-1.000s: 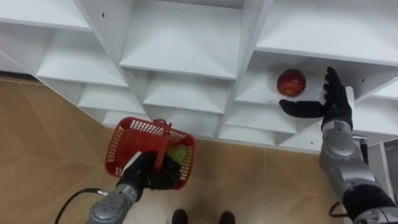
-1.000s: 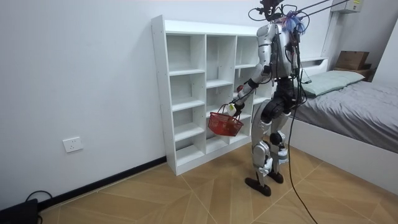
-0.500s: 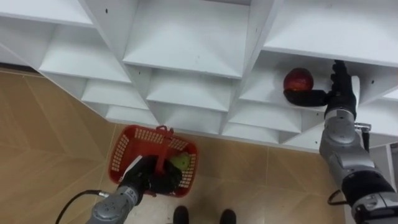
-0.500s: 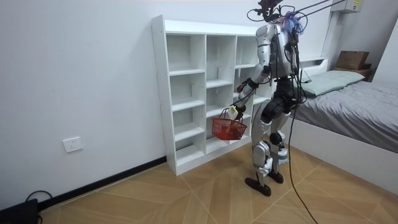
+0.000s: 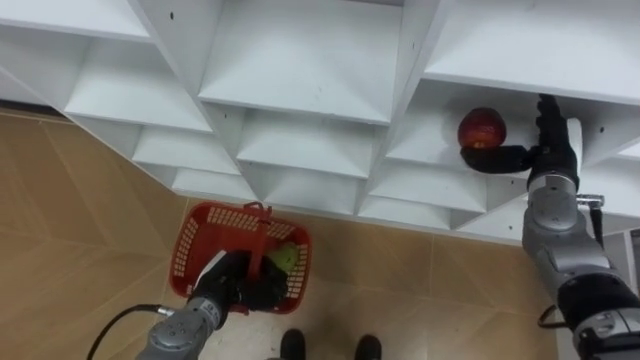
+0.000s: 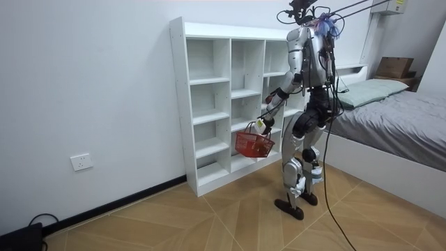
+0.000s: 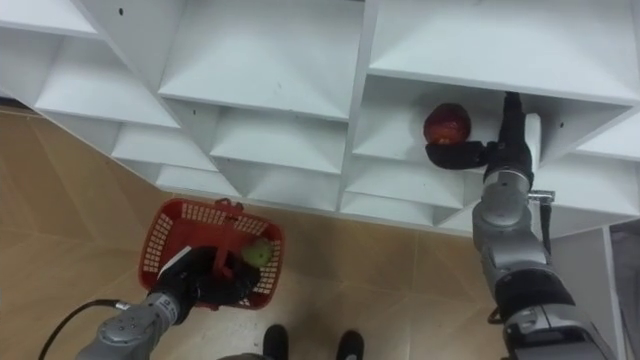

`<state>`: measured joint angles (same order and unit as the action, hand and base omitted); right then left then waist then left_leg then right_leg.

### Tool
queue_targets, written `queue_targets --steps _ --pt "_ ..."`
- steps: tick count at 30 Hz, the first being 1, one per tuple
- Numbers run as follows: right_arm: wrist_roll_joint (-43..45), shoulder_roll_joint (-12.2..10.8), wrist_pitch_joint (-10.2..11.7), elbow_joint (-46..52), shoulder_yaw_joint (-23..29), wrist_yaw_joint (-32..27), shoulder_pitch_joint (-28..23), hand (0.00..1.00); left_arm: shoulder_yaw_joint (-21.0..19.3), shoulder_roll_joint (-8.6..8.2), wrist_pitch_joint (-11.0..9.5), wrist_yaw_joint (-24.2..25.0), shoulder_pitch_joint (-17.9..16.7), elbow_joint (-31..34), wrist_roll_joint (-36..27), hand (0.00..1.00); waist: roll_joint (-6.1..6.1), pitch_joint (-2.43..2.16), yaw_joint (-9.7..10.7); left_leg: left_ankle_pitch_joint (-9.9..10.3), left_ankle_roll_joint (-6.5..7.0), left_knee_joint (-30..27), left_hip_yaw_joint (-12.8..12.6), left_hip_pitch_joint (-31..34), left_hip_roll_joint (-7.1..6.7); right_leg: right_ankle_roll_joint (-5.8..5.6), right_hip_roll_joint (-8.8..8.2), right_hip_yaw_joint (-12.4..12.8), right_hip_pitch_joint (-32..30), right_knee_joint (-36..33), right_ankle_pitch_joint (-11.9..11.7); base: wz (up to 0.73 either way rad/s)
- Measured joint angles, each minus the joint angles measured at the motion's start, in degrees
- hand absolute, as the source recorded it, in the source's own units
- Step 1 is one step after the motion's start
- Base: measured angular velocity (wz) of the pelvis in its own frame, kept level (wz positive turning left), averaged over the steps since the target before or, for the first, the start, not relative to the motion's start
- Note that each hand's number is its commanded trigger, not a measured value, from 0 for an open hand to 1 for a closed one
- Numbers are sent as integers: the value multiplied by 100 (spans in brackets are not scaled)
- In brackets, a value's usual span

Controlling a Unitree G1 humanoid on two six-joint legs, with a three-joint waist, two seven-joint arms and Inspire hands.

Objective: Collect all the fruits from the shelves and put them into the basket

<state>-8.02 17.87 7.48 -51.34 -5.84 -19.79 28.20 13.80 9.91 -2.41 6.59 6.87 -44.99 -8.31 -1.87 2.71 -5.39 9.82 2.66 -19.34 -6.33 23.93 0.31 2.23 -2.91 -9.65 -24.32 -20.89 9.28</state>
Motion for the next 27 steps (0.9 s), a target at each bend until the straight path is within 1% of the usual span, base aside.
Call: queue_targets --steps 6,13,27 --pt "260 -1 -6 0 -38 4 0 0 1 -33 1 2 10 -4 0 100 31 0 -3 0 0 0 -1 -1 1 0 0 1 1 -1 0 0" --pt "406 -3 -6 -11 -101 68 0 0 6 -33 1 20 12 -4 1 100 34 0 -1 0 0 11 -1 -2 1 0 0 0 -2 0 0 0" --pt "409 -3 -9 -11 -101 136 -1 0 7 -34 1 27 10 -4 -2 100 33 0 3 -2 1 4 -5 -1 0 0 -2 3 -3 0 0 0"
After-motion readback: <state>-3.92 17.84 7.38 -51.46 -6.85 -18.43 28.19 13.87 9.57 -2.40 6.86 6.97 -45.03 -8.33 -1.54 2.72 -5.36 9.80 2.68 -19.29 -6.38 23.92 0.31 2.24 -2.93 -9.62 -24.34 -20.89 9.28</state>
